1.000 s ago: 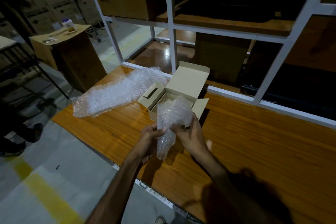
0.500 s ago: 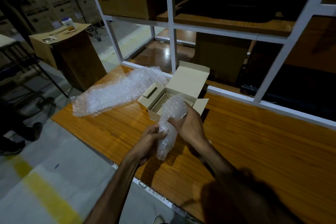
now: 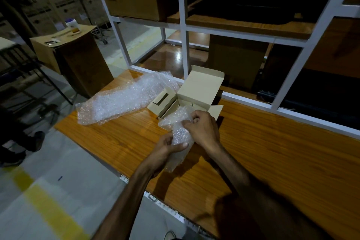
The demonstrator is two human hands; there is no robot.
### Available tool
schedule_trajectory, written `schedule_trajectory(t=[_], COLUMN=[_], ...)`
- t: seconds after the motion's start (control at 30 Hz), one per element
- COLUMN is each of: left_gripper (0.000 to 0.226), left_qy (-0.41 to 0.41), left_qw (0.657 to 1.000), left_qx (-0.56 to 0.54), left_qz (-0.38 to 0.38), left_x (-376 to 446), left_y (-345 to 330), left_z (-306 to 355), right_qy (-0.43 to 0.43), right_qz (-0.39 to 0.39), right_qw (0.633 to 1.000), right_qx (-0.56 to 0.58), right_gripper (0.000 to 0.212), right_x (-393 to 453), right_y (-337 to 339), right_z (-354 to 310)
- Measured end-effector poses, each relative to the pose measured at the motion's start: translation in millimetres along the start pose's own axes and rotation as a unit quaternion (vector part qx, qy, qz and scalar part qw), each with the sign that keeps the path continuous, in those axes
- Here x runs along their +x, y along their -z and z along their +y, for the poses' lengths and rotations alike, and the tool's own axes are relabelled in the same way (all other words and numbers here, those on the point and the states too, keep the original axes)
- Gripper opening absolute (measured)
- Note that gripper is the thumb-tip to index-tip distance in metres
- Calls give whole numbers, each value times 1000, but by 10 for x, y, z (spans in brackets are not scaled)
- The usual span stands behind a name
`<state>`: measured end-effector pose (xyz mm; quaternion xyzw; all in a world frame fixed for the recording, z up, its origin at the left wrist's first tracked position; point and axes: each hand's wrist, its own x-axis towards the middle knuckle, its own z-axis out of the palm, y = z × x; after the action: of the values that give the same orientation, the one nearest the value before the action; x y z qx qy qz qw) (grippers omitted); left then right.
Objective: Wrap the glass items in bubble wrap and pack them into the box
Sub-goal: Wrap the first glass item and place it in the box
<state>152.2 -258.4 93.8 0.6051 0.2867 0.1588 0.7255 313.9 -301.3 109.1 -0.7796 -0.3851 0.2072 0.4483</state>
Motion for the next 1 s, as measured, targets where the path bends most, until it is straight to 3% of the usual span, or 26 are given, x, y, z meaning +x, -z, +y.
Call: schedule_trajectory(t=[0.1,0.2,0.37,0.53,0.73,0.87,1.0], left_gripper=[7,27,31,38,47,64,57], left_qy=[-2,-13,-21,-26,-19,6,-5], left_qw=[998,998,997,998,998,996,994], left_qx=[45,34,42,28,-17,-49,-65], left_qz=[40,54,57,58,52,78,82], left_x=[28,57,40,35,41,18,2], left_y=[-30,10,-1,-19,33,26,39], left_z=[4,-6,-1,5,-31,-2,-25], right_qy=[-4,-7,10,95,229,224,235], right_qz=[6,20,-11,-28,-122,-160,-168], right_qw=[1000,1000,999,994,966,961,953], right_qx=[-1,-13,-51,-40,4,-11,-96], right_gripper=[24,28,35,50,31,34,38], right_x=[39,76,77,79,176,141,6], right_y=[10,62,155,158,261,329,412], right_z=[5,17,21,122,282,321,302])
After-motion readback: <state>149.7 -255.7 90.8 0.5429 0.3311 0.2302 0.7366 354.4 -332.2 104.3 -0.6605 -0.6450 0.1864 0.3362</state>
